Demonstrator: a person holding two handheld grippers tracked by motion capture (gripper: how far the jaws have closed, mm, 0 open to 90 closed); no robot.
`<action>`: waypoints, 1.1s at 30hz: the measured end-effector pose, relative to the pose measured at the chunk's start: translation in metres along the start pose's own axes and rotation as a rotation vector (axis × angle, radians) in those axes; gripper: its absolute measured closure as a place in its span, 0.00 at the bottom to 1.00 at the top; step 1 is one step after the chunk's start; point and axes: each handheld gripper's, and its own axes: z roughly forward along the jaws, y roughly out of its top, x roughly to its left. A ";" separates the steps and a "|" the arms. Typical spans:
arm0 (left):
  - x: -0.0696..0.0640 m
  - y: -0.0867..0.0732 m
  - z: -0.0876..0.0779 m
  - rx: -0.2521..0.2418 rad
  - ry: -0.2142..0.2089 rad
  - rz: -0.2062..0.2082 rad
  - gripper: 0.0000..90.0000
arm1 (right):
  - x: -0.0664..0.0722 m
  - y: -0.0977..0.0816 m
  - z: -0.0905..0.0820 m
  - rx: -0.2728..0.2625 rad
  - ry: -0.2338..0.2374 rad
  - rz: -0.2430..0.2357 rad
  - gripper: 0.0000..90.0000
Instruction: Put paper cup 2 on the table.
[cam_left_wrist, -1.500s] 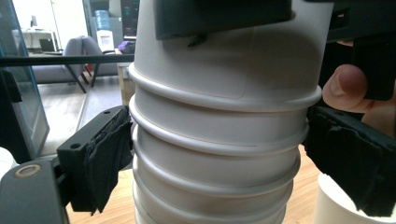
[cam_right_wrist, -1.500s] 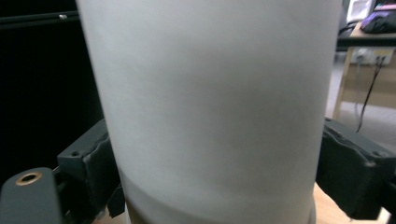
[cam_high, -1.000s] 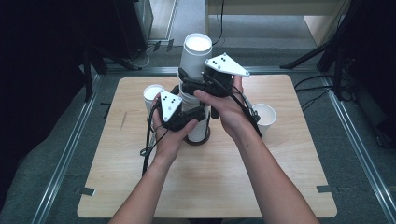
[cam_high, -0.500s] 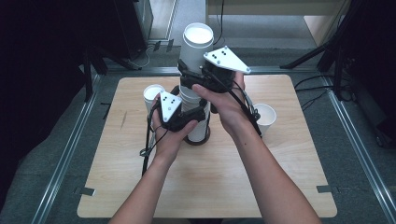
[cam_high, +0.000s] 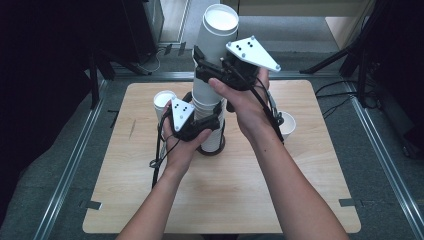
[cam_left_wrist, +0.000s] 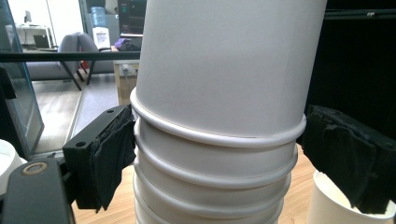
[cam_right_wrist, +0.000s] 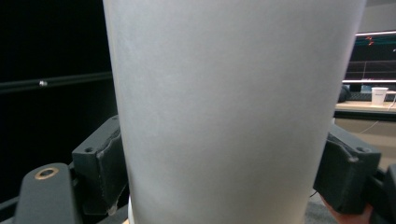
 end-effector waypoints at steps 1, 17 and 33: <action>0.000 0.000 0.000 0.000 0.000 0.001 0.11 | -0.001 0.002 -0.001 -0.005 -0.003 0.003 0.19; 0.000 -0.001 0.000 0.000 0.003 0.009 0.11 | -0.029 0.020 -0.027 -0.053 -0.064 0.011 0.18; -0.002 0.001 -0.008 0.011 -0.011 0.001 0.08 | -0.064 -0.016 -0.060 -0.003 -0.146 -0.044 0.18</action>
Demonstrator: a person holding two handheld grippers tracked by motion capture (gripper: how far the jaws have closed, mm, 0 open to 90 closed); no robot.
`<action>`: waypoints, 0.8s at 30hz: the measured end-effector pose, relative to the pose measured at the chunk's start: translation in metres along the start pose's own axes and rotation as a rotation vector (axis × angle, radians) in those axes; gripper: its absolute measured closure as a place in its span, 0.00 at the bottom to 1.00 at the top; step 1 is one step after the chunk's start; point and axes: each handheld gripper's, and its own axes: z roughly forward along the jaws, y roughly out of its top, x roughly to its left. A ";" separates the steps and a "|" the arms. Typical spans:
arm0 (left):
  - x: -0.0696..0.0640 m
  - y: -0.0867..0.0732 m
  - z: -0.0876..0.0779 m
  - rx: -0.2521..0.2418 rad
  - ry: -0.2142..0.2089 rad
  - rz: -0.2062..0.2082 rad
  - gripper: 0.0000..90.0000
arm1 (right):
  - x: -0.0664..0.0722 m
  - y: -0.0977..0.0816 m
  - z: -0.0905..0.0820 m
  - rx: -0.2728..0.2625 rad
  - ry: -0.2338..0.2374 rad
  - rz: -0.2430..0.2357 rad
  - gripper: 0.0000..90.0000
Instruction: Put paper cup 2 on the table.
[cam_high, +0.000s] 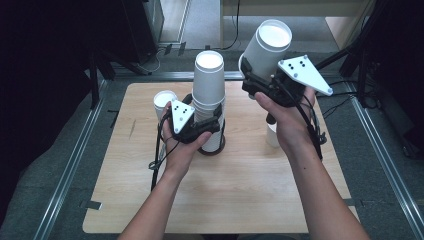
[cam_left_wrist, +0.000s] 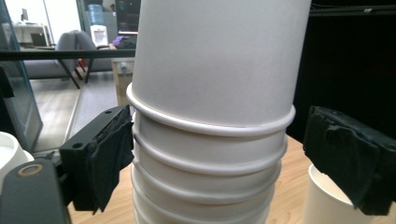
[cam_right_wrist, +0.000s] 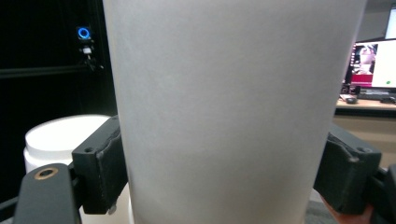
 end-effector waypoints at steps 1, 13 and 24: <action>-0.001 0.000 -0.001 0.003 -0.002 -0.002 0.07 | -0.002 -0.003 -0.002 0.002 -0.004 -0.007 0.18; -0.006 -0.011 -0.020 0.026 -0.033 -0.011 0.00 | -0.008 -0.040 -0.028 0.041 -0.031 -0.107 0.18; -0.008 -0.020 -0.043 0.029 -0.062 -0.020 0.00 | -0.010 -0.078 -0.046 0.076 -0.047 -0.133 0.18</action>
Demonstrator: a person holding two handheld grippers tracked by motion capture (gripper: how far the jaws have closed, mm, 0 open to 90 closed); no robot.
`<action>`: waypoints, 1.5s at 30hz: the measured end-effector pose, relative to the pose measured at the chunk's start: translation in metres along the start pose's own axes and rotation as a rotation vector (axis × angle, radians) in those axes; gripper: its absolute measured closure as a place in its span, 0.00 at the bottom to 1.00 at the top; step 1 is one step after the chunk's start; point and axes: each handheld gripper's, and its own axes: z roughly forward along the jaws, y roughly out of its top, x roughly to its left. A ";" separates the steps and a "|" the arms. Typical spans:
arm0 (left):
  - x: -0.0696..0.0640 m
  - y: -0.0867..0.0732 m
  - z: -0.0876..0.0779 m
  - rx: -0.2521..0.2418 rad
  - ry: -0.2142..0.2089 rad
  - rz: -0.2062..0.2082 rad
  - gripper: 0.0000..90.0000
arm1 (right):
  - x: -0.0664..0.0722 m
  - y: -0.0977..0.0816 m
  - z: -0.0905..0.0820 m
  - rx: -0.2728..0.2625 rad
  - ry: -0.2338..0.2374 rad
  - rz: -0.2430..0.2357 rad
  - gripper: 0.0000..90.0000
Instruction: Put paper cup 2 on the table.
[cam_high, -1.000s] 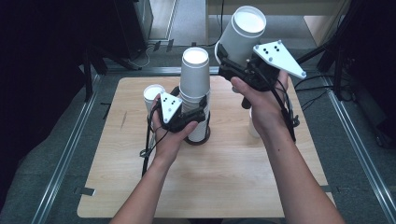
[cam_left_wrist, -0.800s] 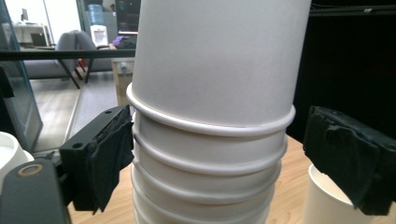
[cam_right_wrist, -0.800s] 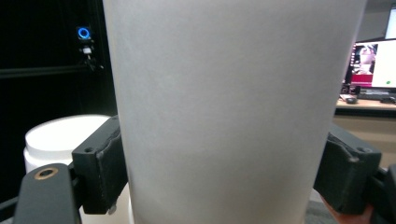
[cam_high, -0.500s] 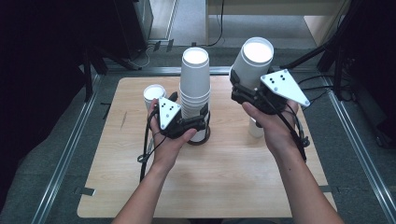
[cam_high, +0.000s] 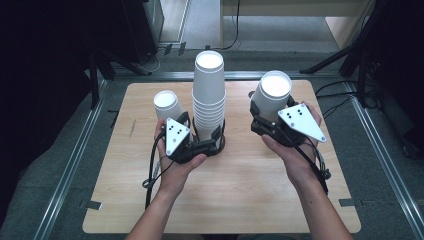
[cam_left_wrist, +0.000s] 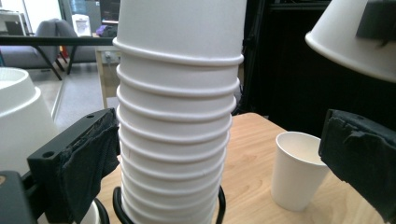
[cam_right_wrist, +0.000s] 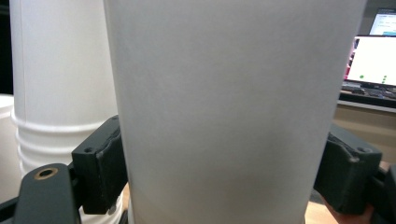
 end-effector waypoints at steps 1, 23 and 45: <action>0.000 -0.001 -0.002 0.002 -0.002 -0.003 0.00 | 0.001 -0.004 -0.001 0.002 -0.002 -0.006 0.18; 0.000 -0.048 -0.037 0.094 -0.035 -0.020 0.00 | 0.024 -0.077 -0.031 0.065 -0.008 -0.112 0.18; -0.007 -0.057 -0.042 0.170 -0.118 -0.060 0.00 | 0.058 -0.146 -0.043 0.127 0.022 -0.350 0.18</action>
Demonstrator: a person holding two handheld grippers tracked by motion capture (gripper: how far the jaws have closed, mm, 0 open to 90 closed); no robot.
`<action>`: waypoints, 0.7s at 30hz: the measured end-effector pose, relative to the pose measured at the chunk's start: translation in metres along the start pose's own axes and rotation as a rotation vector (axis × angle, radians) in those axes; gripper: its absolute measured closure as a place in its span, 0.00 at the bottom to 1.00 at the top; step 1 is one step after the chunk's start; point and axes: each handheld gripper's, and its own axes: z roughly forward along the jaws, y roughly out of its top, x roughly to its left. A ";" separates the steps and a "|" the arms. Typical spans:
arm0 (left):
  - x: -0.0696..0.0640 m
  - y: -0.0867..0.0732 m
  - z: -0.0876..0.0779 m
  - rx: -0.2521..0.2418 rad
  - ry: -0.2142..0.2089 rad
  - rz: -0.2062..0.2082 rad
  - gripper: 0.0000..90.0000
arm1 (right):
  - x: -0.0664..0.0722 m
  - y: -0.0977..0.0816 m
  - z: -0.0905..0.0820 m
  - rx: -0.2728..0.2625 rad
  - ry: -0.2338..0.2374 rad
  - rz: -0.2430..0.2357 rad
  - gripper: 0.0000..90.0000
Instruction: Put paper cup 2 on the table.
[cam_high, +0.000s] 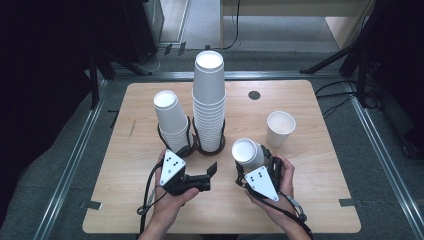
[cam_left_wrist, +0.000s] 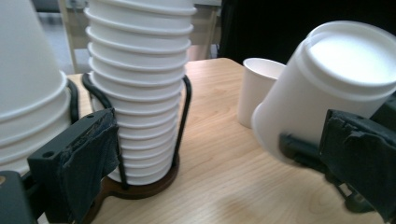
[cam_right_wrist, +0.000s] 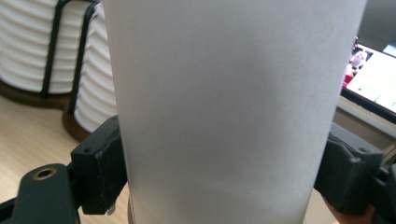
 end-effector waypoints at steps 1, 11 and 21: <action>-0.001 0.000 0.000 0.003 -0.010 -0.004 0.00 | 0.003 -0.001 0.000 0.000 0.003 -0.016 0.18; -0.006 0.003 0.003 0.050 -0.075 -0.021 0.00 | 0.027 -0.007 0.003 -0.011 -0.005 -0.178 0.18; -0.008 0.003 0.005 0.073 -0.113 -0.026 0.00 | 0.041 -0.008 0.001 -0.028 0.008 -0.251 0.18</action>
